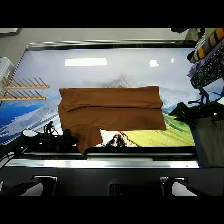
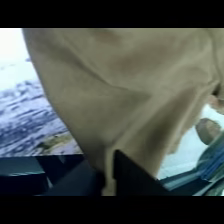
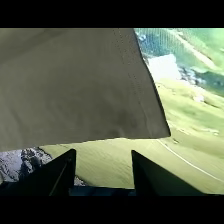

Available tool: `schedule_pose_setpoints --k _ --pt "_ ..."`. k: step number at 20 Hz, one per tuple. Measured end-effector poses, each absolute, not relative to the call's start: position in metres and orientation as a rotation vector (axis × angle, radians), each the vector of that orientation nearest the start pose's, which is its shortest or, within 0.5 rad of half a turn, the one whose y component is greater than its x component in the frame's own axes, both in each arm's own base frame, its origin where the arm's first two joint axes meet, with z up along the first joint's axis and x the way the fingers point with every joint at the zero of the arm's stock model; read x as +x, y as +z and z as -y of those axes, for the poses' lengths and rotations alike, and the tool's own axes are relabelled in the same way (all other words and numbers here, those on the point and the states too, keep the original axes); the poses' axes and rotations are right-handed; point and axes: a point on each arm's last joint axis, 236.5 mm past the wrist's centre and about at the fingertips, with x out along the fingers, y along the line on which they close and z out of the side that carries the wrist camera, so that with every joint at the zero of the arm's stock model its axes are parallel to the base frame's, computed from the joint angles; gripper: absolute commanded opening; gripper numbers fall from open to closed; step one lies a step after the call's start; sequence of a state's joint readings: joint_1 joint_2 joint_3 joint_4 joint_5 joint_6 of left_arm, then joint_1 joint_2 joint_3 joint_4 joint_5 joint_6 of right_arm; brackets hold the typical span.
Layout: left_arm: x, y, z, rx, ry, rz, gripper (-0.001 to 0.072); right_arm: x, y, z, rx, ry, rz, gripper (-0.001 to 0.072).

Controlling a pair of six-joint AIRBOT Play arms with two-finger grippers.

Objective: Fold the clothes and pants, and hang the long-sleeved shirts on hangers.

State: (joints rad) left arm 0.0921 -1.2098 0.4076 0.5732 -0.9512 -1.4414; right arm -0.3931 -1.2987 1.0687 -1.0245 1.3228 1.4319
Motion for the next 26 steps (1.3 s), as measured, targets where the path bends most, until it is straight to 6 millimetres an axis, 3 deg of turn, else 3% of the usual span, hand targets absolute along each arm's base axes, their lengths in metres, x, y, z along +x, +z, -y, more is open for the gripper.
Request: schedule_pose_setpoints --k 3,7,9,14,19,23,24,26 --pt "0.245 -0.111 0.143 -1.107 -0.119 -1.509 0.0014 0.346 0.003 0.013 0.691 0.115 -1.355 0.0418" --pt "0.246 -0.110 0.141 -1.121 -0.115 -1.504 0.0014 0.349 0.004 0.041 0.753 0.061 -1.315 0.0419" --pt "0.246 -0.109 0.140 -1.132 -0.115 -1.505 0.0014 0.346 -0.007 0.049 0.779 0.059 -1.332 0.0420" --pt "0.249 -0.105 0.138 -1.145 -0.120 -1.499 0.0015 0.342 -0.047 0.046 0.861 0.103 -1.405 0.0419" --pt "0.264 -0.095 0.136 -1.137 -0.141 -1.465 0.0014 0.337 -0.082 0.034 0.920 0.140 -1.449 0.0418" --pt "0.275 -0.088 0.135 -1.128 -0.154 -1.437 0.0014 0.335 -0.097 0.016 0.909 0.159 -1.469 0.0415" --pt "0.277 -0.087 0.135 -1.127 -0.156 -1.434 0.0014 0.335 -0.099 0.008 0.903 0.175 -1.477 0.0357" --pt "0.278 -0.085 0.134 -1.125 -0.158 -1.429 0.0014 0.335 -0.105 -0.001 0.871 0.182 -1.492 0.0088"
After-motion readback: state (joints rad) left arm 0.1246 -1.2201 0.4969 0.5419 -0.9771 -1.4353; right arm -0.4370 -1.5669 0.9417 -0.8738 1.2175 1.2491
